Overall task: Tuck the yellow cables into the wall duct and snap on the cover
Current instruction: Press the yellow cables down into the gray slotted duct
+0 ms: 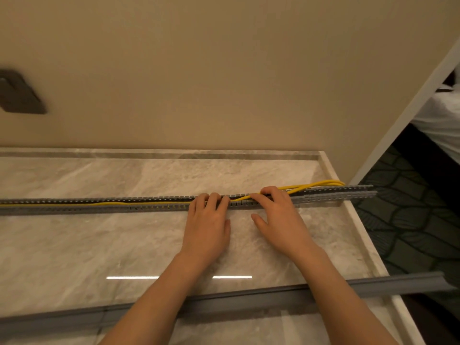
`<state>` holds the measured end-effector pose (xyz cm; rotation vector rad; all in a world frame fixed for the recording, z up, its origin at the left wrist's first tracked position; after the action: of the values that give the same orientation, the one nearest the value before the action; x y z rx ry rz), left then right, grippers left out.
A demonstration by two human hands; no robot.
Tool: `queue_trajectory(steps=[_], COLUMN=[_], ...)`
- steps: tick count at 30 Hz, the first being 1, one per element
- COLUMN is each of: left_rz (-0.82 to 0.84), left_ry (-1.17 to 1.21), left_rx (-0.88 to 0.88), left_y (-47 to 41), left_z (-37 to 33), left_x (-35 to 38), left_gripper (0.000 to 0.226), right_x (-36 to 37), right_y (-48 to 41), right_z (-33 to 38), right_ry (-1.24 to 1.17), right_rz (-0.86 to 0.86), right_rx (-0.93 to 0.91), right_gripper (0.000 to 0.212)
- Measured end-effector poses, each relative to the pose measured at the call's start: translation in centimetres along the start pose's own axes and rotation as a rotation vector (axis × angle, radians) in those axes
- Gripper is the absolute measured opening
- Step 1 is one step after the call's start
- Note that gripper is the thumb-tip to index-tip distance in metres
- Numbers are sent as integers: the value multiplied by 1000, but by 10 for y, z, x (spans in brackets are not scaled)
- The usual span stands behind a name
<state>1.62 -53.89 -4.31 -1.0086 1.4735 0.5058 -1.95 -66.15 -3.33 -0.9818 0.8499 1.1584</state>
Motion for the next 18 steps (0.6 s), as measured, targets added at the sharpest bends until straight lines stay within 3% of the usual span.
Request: queue_trajectory(steps=[6,12,18], left_rz=[8,-82,-7], left_ry=[16,151,167], left_rx=[5,20,40], left_y=[0,-21,-66], left_z=[0,-7,-28], left_x=[0,-10,10], left_gripper=[43,33,39], right_x=[8,3,2], right_y=[7,4,8], right_z=[7,3,1], right_ry=[159,121,57], right_rz=[43,41,24], right_rx=[-14,-5,-27], right_gripper=[55,51,51])
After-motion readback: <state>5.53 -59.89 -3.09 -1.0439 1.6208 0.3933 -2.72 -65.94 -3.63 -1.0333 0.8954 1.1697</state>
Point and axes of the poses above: each hand's wrist, its own y-axis away from the middle knuckle, its own x-axis out of the palm, z = x × y, the point moved 9 cm from there along -y, towards the middle knuckle
